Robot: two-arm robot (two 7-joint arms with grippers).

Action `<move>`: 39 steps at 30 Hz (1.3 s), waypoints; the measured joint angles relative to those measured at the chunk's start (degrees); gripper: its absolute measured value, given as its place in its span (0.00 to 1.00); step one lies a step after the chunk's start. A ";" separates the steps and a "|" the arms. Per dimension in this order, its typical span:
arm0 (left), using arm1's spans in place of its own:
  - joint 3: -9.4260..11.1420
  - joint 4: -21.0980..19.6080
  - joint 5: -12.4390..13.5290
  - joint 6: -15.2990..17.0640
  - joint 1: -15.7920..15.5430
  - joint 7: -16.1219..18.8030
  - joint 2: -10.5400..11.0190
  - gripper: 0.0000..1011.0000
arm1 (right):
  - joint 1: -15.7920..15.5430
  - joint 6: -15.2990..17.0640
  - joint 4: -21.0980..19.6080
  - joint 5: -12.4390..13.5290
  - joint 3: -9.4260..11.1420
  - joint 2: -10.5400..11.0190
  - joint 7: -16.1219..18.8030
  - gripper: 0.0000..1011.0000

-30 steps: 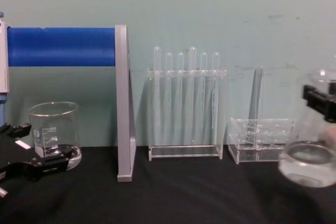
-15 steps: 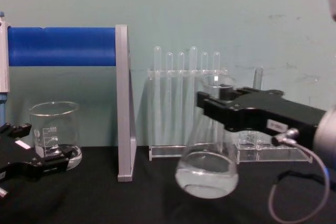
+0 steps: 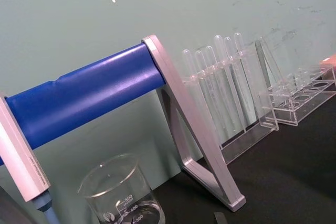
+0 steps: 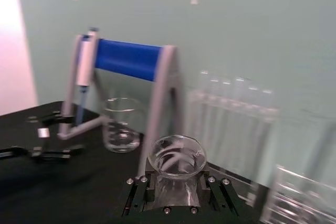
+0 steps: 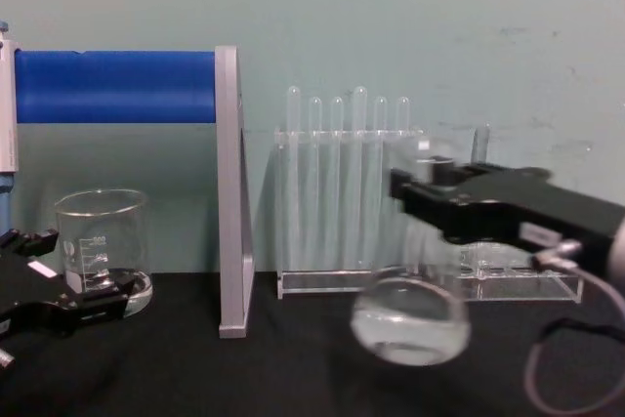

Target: Grasp the erlenmeyer flask with one hand, shake it three times, then place it back.

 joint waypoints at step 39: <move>0.00 0.00 0.00 0.00 0.00 0.00 0.00 0.99 | -3.03 0.44 -1.81 0.17 4.85 0.70 0.08 0.45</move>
